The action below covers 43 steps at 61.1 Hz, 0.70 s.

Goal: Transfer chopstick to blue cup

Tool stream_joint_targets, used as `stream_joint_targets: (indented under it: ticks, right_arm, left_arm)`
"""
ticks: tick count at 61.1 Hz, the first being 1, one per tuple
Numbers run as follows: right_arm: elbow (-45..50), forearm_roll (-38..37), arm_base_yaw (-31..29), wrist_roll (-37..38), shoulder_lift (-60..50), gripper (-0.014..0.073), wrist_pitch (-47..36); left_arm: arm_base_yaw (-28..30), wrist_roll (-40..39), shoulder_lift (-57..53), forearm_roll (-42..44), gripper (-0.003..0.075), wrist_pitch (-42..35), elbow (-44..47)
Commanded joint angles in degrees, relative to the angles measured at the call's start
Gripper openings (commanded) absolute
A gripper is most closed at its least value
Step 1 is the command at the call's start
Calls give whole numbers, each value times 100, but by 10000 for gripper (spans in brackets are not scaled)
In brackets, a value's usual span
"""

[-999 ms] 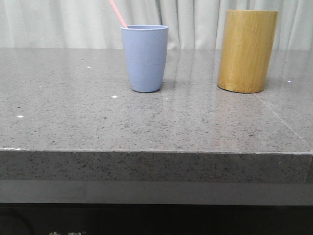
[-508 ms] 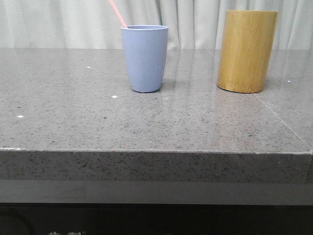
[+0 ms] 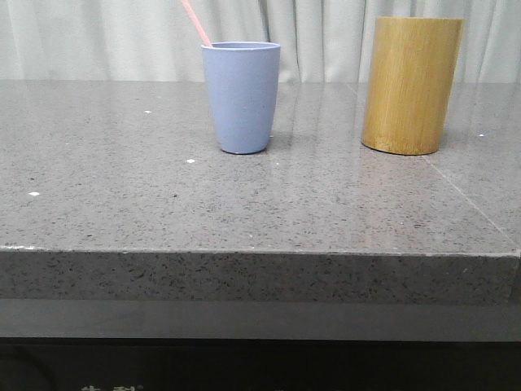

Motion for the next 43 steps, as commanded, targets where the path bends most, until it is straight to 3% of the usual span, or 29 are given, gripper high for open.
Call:
stream_joint_targets:
  ticks: [1,43]
  right_arm:
    - [-27,-49,-33,-44,-124,-68,-530]
    - [-27,-54,-54,219,-124,-68,-518]
  left_arm:
    - [-2,-49,-143,7,-19,-456,54]
    - [-2,-49,-143,7,-19,-456,54]
